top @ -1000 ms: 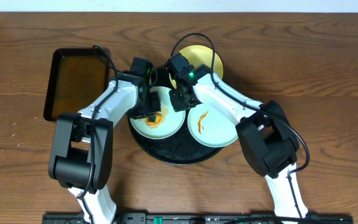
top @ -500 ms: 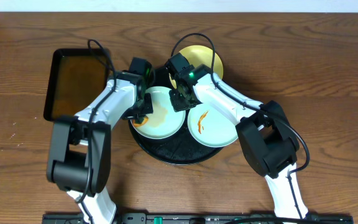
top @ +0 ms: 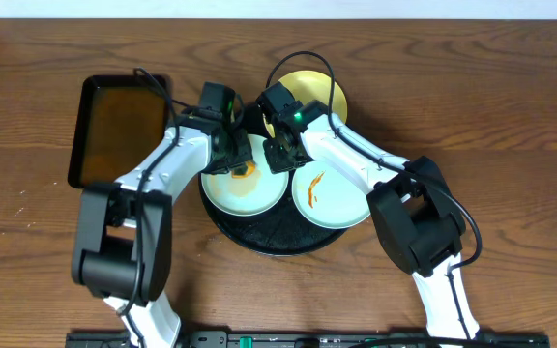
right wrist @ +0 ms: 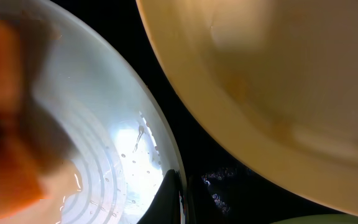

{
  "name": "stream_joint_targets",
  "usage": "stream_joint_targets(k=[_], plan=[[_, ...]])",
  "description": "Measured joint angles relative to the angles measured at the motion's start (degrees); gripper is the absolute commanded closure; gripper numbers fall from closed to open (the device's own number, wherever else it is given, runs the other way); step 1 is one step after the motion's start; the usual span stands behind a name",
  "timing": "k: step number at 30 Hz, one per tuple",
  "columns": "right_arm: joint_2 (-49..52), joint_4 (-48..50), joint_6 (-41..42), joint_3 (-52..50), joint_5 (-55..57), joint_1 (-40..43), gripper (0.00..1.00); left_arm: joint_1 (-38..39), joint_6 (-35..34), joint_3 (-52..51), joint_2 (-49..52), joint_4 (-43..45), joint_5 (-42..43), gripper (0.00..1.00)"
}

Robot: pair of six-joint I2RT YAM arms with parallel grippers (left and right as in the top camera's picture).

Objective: Clean dirty plates on tray and stack at the side

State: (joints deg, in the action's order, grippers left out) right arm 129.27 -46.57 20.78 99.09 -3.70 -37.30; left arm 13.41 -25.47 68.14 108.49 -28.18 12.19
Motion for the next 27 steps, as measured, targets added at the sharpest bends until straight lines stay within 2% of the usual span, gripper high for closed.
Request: stream_joint_targets(k=[8,18,27], plan=[[0.0,0.0,0.0,0.0,0.0,0.0,0.99,0.7,-1.8,0.1,2.1,0.3,-0.4,0.92],[0.0,0.0,0.0,0.0,0.0,0.0,0.99,-0.1,-1.6,1.4,2.1,-8.5,-18.1,0.92],[0.0,0.7,0.0,0.0,-2.2,-0.4,0.99,-1.7,-1.3,1.1,0.9,-11.4,-20.7,0.93]])
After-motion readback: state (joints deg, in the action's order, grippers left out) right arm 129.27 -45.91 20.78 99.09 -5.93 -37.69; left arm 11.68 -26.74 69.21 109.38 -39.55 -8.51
